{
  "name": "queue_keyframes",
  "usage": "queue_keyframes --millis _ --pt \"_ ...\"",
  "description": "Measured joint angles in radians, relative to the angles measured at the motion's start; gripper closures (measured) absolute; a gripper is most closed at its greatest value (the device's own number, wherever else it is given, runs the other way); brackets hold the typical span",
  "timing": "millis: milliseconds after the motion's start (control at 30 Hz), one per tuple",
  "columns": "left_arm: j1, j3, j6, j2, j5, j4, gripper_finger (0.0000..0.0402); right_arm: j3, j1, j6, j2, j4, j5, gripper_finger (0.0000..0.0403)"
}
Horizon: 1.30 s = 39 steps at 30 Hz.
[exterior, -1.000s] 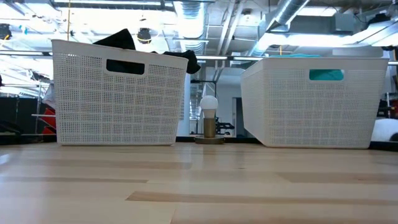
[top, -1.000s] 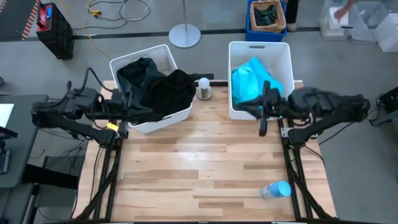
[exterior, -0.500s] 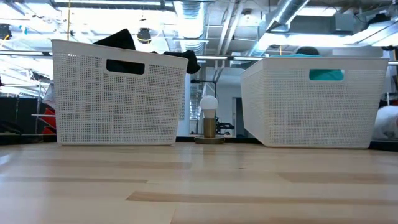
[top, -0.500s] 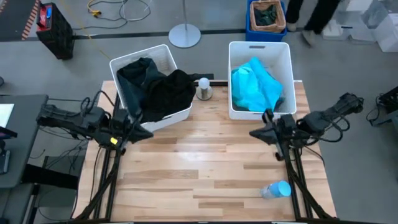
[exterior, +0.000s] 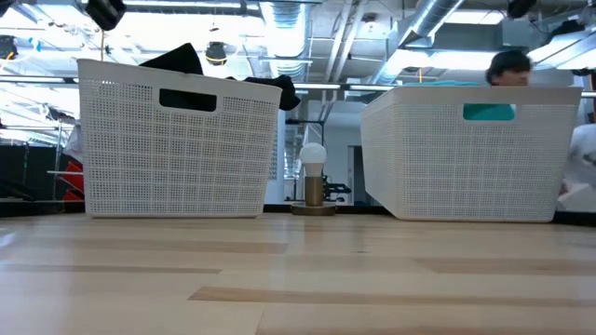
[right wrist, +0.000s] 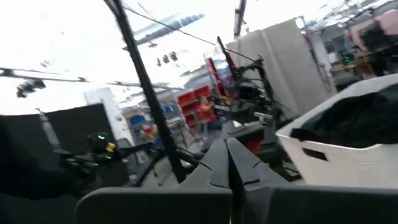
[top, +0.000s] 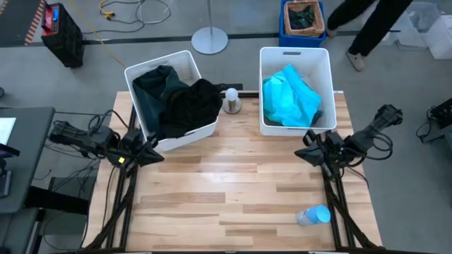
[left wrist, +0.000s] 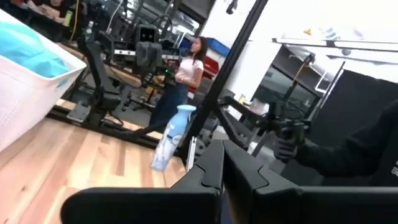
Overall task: Sort clothes
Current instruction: Return to Home Position
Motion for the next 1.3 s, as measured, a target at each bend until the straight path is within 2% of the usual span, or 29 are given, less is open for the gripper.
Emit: queue_keyframes --millis 267,367,467,667,867,1133,1300 --pt "-0.019 -0.006 0.026 -0.088 0.054 -0.209 0.0401 -0.172 0.062 -0.001 -0.053 0.086 0.001 0.0403" --pt "-0.025 -0.006 0.055 -0.090 0.080 -0.220 0.0401 -0.245 0.062 -0.002 -0.048 0.207 0.002 0.0403" --pt "-0.026 -0.007 0.073 -0.079 0.079 -0.218 0.0401 -0.299 0.062 0.006 -0.039 0.257 0.005 0.0403" --pt "-0.026 -0.137 0.119 -0.063 0.005 -0.090 0.0401 -0.379 0.062 0.001 -0.043 0.292 -0.028 0.0403" --pt "-0.026 -0.299 0.120 -0.064 -0.022 0.076 0.0401 -0.381 0.099 -0.002 -0.041 0.201 -0.088 0.0403" --pt "-0.040 -0.385 0.135 -0.064 -0.006 0.097 0.0401 -0.381 0.179 -0.102 -0.042 0.121 -0.097 0.0403" --pt "-0.048 -0.425 0.179 -0.065 -0.078 0.118 0.0401 -0.381 0.193 -0.126 -0.042 0.062 -0.097 0.0403"
